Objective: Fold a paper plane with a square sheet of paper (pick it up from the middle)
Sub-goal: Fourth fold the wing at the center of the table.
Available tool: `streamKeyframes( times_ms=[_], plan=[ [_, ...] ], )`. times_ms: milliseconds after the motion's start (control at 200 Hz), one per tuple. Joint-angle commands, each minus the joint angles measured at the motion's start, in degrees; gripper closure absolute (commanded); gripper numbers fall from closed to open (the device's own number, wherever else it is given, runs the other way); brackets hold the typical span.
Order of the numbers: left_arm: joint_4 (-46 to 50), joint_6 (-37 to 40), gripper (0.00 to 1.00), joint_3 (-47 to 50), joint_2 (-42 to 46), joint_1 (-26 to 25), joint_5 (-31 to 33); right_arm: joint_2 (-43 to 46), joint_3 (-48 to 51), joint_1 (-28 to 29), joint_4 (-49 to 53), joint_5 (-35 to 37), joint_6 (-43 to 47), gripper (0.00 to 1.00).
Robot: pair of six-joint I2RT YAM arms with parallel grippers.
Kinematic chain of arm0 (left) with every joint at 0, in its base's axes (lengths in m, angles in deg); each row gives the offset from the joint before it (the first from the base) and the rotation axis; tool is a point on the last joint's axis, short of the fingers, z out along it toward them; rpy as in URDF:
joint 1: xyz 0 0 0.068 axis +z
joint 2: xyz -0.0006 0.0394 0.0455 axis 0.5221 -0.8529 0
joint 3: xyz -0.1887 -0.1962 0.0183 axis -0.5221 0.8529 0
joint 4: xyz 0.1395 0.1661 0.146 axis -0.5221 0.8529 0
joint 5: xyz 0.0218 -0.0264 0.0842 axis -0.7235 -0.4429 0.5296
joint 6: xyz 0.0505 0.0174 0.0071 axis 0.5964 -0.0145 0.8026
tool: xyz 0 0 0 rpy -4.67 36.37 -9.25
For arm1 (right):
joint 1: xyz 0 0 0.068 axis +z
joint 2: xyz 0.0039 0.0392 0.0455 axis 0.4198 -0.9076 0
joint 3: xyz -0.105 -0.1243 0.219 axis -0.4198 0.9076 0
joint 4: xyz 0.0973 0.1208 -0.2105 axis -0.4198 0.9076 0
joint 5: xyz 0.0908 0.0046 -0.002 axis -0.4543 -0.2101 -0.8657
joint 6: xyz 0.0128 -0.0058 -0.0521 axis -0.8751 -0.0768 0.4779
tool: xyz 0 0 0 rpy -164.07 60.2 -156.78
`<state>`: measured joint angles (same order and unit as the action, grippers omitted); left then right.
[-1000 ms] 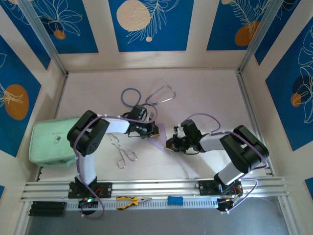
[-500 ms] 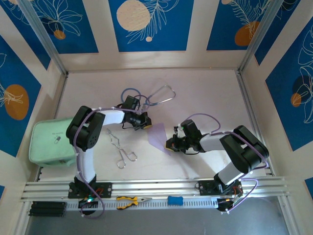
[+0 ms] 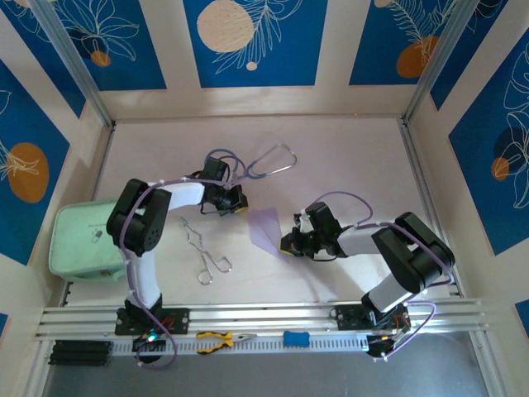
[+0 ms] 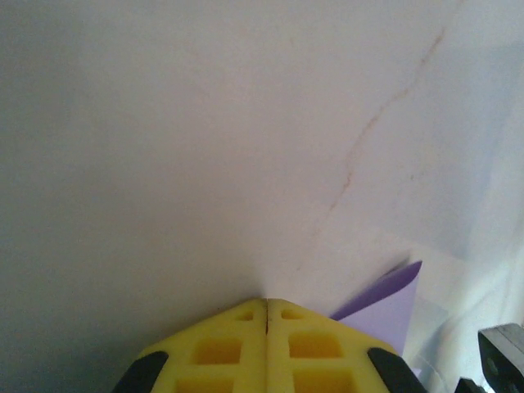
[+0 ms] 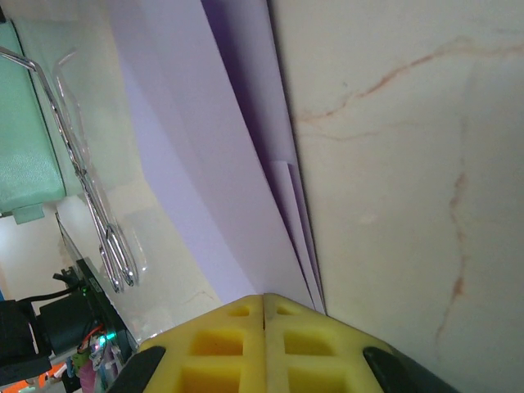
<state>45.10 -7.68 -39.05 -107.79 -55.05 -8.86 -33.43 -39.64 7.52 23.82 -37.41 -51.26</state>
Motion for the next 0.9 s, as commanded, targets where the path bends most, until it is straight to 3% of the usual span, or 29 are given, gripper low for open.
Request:
streamKeyframes(
  times_ms=[0, 185, 570, 710, 895],
  plan=[
    [1.4, 1.2, 0.95, 0.9, 4.5, 1.2, 3.1, -1.1, 1.8, 0.5, 9.5, 1.3, 1.4, 0.99],
    [-0.9, 0.8, 0.94, 3.0, 9.1, -0.7, 1.4, -0.4, 1.4, 0.6, 9.7, 1.3, 1.1, 0.98],
    [-10.2, -1.9, 0.95, 6.6, 4.7, -14.9, -5.6, 1.3, 0.4, 0.1, 9.5, 1.1, 0.6, 0.95],
    [-13.0, -3.5, 0.95, 6.0, 2.4, -16.4, -6.5, 1.4, 0.7, 0.1, 8.8, 0.7, 0.4, 0.95],
    [-8.7, -2.7, 0.97, 5.4, -1.6, -16.4, -3.3, 6.6, 1.4, 0.0, 9.6, 0.6, -0.7, 0.90]
  ],
)
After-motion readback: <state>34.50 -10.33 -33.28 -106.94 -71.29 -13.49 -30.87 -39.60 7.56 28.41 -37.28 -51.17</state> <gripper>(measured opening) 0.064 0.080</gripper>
